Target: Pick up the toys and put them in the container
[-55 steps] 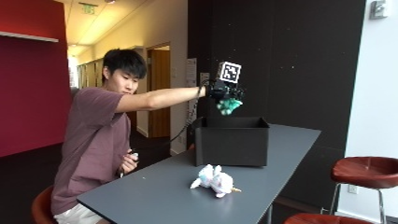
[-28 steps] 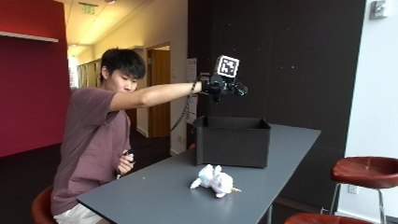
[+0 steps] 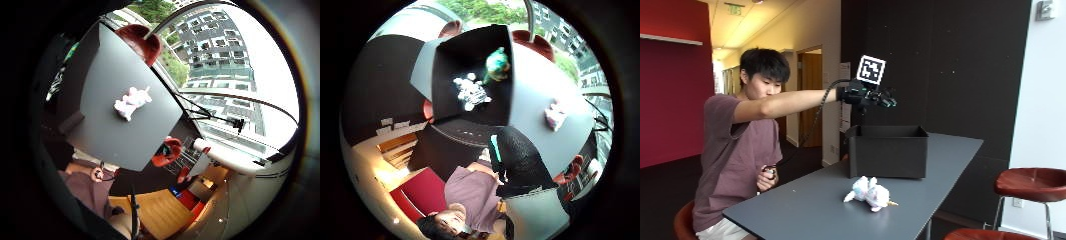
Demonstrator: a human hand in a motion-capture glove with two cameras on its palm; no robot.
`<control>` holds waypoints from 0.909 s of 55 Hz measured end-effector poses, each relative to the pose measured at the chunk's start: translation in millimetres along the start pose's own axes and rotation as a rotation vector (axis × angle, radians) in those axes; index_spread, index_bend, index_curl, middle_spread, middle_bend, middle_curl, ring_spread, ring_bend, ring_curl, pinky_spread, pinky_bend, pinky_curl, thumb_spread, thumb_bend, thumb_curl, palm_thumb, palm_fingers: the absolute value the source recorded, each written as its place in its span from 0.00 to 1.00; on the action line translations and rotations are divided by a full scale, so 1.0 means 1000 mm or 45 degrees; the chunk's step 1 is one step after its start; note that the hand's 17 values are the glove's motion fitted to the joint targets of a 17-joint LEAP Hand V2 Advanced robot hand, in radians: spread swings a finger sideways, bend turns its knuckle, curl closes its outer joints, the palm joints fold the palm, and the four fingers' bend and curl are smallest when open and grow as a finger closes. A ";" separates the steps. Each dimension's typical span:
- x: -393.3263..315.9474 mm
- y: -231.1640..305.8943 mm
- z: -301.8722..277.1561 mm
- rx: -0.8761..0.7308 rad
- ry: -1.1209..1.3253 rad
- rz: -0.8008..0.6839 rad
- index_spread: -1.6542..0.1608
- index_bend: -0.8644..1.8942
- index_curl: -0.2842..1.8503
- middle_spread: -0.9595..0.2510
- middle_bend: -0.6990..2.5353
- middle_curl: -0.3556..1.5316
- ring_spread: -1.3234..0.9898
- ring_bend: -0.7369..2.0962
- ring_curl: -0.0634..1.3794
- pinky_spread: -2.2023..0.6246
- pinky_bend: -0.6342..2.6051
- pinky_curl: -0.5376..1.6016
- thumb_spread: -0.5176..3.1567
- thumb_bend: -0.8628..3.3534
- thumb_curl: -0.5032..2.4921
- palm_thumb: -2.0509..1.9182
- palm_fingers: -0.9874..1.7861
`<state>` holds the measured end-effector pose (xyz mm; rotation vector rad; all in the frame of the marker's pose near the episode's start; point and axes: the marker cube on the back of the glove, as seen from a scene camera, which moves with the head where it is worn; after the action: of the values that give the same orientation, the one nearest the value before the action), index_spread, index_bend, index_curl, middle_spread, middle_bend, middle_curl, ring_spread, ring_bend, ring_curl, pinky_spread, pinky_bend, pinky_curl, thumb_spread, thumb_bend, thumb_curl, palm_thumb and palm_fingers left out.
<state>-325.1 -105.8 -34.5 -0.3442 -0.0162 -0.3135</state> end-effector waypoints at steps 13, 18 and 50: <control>0.114 0.015 0.030 -0.042 0.222 0.021 0.78 0.35 0.21 0.70 0.26 0.35 0.54 0.32 0.34 0.78 0.37 0.42 0.50 0.20 0.30 0.55 0.28; 0.135 0.015 0.046 -0.045 0.210 -0.053 0.77 0.35 0.21 0.69 0.26 0.35 0.54 0.33 0.34 0.78 0.37 0.42 0.50 0.20 0.30 0.55 0.29; 0.193 -0.036 0.229 -0.507 0.509 -0.227 0.76 0.33 0.20 0.74 0.24 0.31 0.55 0.31 0.30 0.78 0.40 0.43 0.48 0.20 0.30 0.60 0.22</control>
<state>-144.2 -119.1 206.6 -0.6712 0.4152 -0.5602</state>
